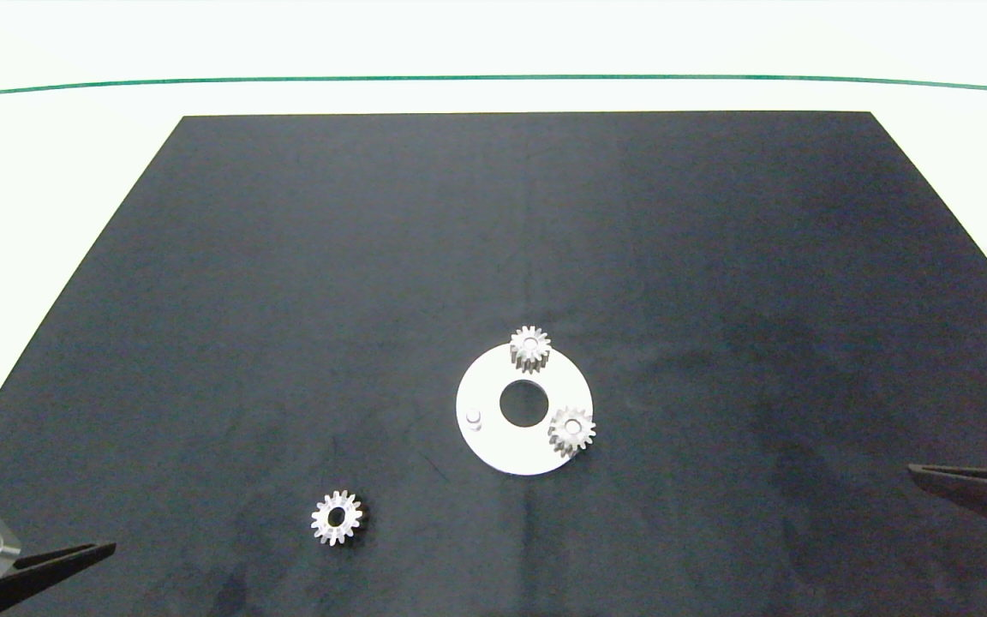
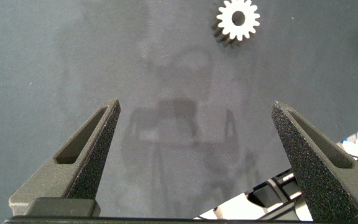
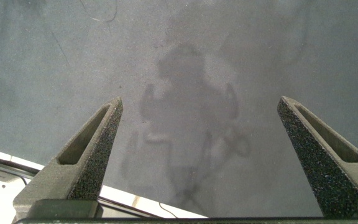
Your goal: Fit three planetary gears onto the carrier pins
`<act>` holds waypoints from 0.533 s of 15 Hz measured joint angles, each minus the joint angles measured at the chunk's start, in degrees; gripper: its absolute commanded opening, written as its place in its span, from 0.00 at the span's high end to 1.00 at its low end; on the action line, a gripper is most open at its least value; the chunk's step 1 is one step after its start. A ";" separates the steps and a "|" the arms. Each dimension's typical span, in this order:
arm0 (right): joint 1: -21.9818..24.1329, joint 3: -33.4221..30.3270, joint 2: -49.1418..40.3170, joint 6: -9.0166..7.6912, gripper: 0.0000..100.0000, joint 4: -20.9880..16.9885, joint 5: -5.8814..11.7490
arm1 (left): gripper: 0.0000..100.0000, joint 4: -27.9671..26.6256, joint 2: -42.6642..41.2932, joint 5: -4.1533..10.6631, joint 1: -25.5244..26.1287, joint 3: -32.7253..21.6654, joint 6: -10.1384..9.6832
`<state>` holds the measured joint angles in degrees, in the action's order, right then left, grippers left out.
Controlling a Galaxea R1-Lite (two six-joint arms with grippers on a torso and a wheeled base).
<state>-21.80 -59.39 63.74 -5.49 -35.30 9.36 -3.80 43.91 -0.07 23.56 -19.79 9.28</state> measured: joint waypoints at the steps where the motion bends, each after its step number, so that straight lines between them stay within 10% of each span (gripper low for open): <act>1: 0.00 0.00 0.09 -0.02 0.00 0.00 0.00 | 0.00 0.30 0.11 -0.02 1.24 0.05 0.56; 8: 0.05 -1.07 0.95 -0.21 0.00 0.02 0.28 | 0.00 8.87 6.78 0.10 6.47 -0.16 1.77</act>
<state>-21.75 -60.47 64.70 -5.69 -35.28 9.64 5.07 50.69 0.02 30.04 -19.94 11.04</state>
